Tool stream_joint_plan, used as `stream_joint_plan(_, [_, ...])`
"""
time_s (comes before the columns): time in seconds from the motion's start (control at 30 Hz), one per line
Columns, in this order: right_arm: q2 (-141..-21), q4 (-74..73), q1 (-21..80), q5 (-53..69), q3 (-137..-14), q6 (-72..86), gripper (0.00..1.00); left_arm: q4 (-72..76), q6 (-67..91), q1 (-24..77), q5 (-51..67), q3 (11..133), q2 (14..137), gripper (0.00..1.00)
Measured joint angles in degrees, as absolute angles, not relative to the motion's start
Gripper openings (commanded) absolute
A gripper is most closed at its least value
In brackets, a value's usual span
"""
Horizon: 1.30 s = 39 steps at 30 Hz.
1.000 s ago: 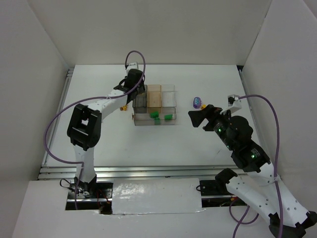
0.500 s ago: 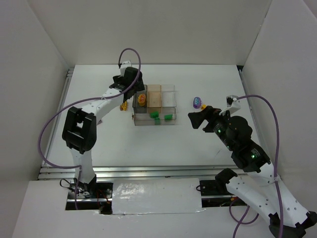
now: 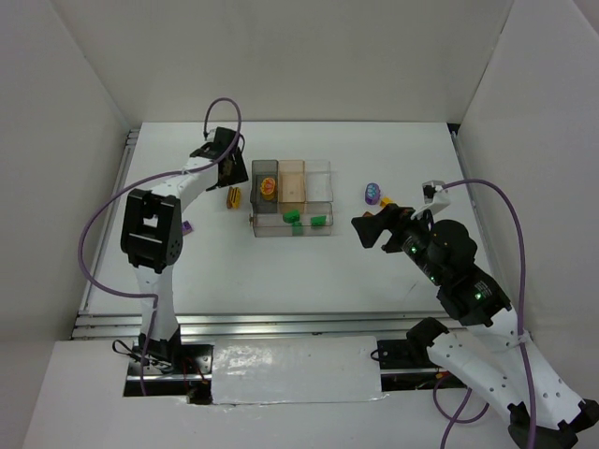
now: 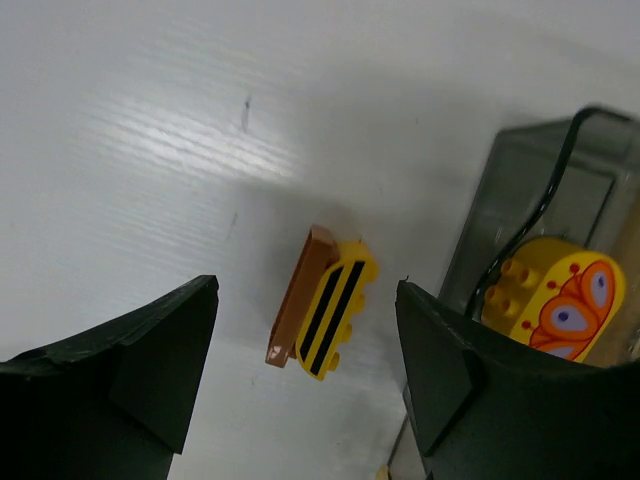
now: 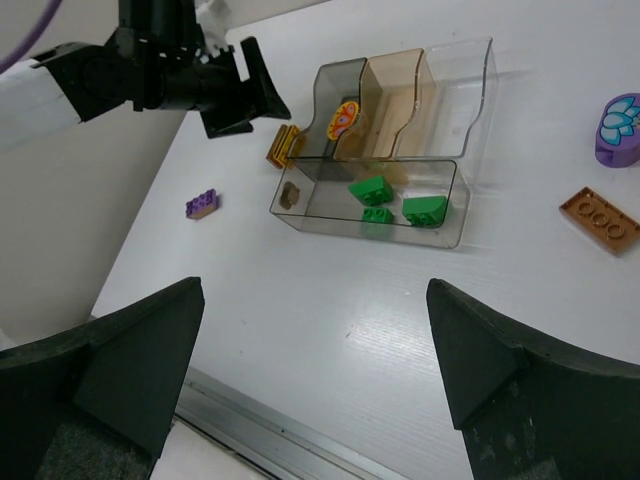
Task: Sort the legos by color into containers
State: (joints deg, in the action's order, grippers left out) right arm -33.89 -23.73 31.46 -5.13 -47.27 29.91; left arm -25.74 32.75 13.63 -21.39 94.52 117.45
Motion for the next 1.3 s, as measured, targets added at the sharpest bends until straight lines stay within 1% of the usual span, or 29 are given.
stream_joint_plan(0.13, [-33.9, -23.7, 31.5, -4.8, -47.2, 29.5, 1.0, -26.3, 31.9, 14.4, -18.7, 91.5, 118.0, 0.84])
stream_joint_plan(0.23, [-34.0, -23.7, 31.5, -4.2, -47.2, 29.4, 1.0, -26.7, 31.6, 14.6, -18.1, 90.3, 118.0, 0.81])
stream_joint_plan(0.27, [-34.0, -23.7, 31.5, -3.9, -47.2, 29.3, 1.0, -26.9, 31.6, 14.5, -18.1, 90.2, 118.0, 0.79])
stream_joint_plan(0.3, [-34.0, -23.7, 31.5, -3.8, -47.2, 29.3, 1.0, -26.9, 31.6, 14.5, -18.1, 90.2, 118.1, 0.71])
stream_joint_plan(0.37, [-34.0, -23.7, 31.5, -3.6, -47.2, 29.3, 1.0, -26.8, 31.7, 14.5, -18.1, 90.2, 118.2, 0.69])
stream_joint_plan(0.4, [-34.0, -23.7, 31.5, -3.4, -47.2, 29.3, 1.0, -26.8, 31.6, 14.4, -18.1, 90.2, 118.4, 0.66])
stream_joint_plan(0.47, [-34.0, -23.7, 31.5, -3.2, -47.2, 29.3, 1.0, -26.5, 31.8, 14.3, -17.9, 90.2, 119.1, 0.66])
stream_joint_plan(0.63, [-34.0, -23.7, 31.5, -2.6, -47.2, 29.3, 1.0, -25.7, 31.7, 13.8, -17.6, 89.0, 120.0, 0.7])
stream_joint_plan(0.67, [-34.0, -23.7, 31.5, -2.5, -47.2, 29.3, 1.0, -25.7, 31.7, 13.6, -17.4, 88.6, 120.0, 0.7])
stream_joint_plan(0.7, [-34.0, -23.7, 31.5, -2.5, -47.2, 29.3, 1.0, -25.6, 31.7, 13.4, -17.3, 88.2, 120.0, 0.65])
stream_joint_plan(0.77, [-34.0, -23.7, 31.5, -2.3, -47.2, 29.3, 1.0, -25.5, 31.7, 13.0, -17.0, 87.7, 120.0, 0.64])
stream_joint_plan(0.8, [-34.0, -23.7, 31.5, -2.2, -47.2, 29.3, 1.0, -25.5, 31.7, 12.9, -17.0, 87.7, 120.0, 0.62])
stream_joint_plan(0.83, [-34.0, -23.7, 31.5, -2.2, -47.2, 29.3, 1.0, -25.4, 31.7, 12.7, -16.8, 87.7, 120.0, 0.56])
stream_joint_plan(0.87, [-34.0, -23.7, 31.5, -2.1, -47.2, 29.3, 1.0, -25.2, 31.7, 12.5, -16.7, 87.7, 120.0, 0.44])
stream_joint_plan(0.9, [-34.1, -23.7, 31.5, -2.1, -47.2, 29.3, 1.0, -25.1, 31.9, 12.5, -16.6, 87.7, 120.0, 0.38])
stream_joint_plan(0.97, [-34.2, -23.7, 31.5, -2.1, -47.2, 29.3, 1.0, -24.8, 31.4, 12.3, -16.6, 87.7, 120.0, 0.19])
stream_joint_plan(1.0, [-34.3, -23.7, 31.5, -2.1, -47.2, 29.3, 1.0, -24.4, 31.6, 12.2, -16.5, 87.6, 120.0, 0.17])
stream_joint_plan(1.03, [-34.4, -23.7, 31.5, -2.0, -47.2, 29.3, 1.0, -23.9, 31.7, 12.1, -16.6, 87.3, 120.0, 0.12])
stream_joint_plan(1.07, [-34.5, -23.6, 31.5, -1.9, -47.2, 29.3, 1.0, -23.5, 31.7, 12.0, -16.6, 87.1, 119.9, 0.02])
stream_joint_plan(1.1, [-34.7, -23.6, 31.5, -1.8, -47.2, 29.3, 1.0, -23.4, 31.7, 11.9, -16.6, 86.8, 119.7, 0.0])
stream_joint_plan(1.2, [-35.4, -23.4, 31.5, -1.5, -47.2, 29.5, 1.0, -22.9, 31.7, 11.7, -16.1, 85.3, 118.5, 0.0])
stream_joint_plan(1.3, [-37.1, -23.2, 31.5, -1.3, -47.2, 30.3, 1.0, -21.1, 31.7, 11.7, -13.5, 78.8, 112.6, 0.0])
